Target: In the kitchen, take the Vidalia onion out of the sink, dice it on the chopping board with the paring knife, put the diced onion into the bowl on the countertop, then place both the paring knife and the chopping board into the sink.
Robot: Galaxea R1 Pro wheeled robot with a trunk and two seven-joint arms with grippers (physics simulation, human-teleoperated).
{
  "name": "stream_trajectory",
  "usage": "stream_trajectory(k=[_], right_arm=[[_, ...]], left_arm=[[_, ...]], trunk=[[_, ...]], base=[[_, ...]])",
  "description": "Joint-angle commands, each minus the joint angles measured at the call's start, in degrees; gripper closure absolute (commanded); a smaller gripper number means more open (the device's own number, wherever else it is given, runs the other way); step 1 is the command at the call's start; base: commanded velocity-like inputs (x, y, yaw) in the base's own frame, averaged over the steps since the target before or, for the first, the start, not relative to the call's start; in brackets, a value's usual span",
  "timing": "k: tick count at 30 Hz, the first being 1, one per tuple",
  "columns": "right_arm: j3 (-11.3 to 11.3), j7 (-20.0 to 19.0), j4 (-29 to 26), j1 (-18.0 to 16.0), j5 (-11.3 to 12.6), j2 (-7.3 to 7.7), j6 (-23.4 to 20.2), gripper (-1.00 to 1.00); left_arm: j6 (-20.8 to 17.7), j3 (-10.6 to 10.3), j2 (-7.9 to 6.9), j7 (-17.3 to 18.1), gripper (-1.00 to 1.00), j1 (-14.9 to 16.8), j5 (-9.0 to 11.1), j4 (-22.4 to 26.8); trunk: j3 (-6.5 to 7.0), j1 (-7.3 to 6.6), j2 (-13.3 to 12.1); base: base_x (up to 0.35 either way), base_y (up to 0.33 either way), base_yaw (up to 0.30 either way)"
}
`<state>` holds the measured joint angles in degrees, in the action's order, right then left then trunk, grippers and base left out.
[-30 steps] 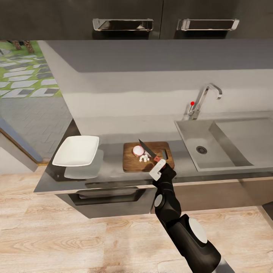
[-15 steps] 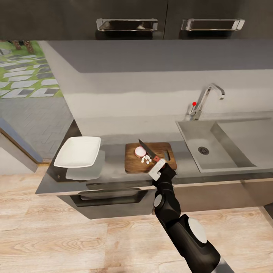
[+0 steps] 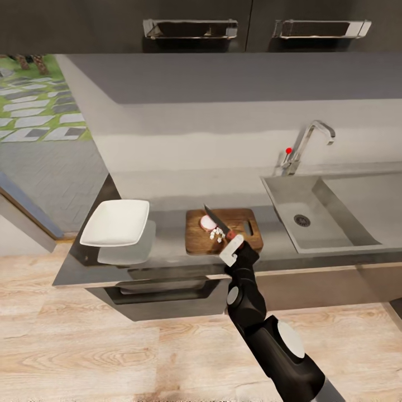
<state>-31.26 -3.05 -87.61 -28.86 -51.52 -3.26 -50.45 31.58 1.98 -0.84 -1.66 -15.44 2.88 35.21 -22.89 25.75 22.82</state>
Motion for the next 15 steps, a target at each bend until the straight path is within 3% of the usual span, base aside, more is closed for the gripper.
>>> stream_trajectory(k=[1,4,15], right_arm=[[-0.1,-0.3,0.4,-0.1,-0.5,0.0,-0.3,1.0],[-0.1,-0.3,2.5,-0.1,-0.6,-0.25,-0.3,1.0],[0.0,-0.1,2.2,-0.1,-0.7,-0.31,-0.3,1.0]], left_arm=[[0.1,-0.1,-0.01,-0.1,-1.0,0.0,0.3,0.1],[0.1,-0.1,-0.03,-0.1,-1.0,0.0,0.3,0.1],[0.1,-0.1,-0.01,-0.1,-1.0,0.0,0.3,0.1]], trunk=[[-0.18,0.03,0.1],[-0.37,0.03,0.1],[-0.38,0.03,0.1]], base=[[0.0,0.0,0.0],[0.0,0.0,0.0],[0.0,0.0,0.0]])
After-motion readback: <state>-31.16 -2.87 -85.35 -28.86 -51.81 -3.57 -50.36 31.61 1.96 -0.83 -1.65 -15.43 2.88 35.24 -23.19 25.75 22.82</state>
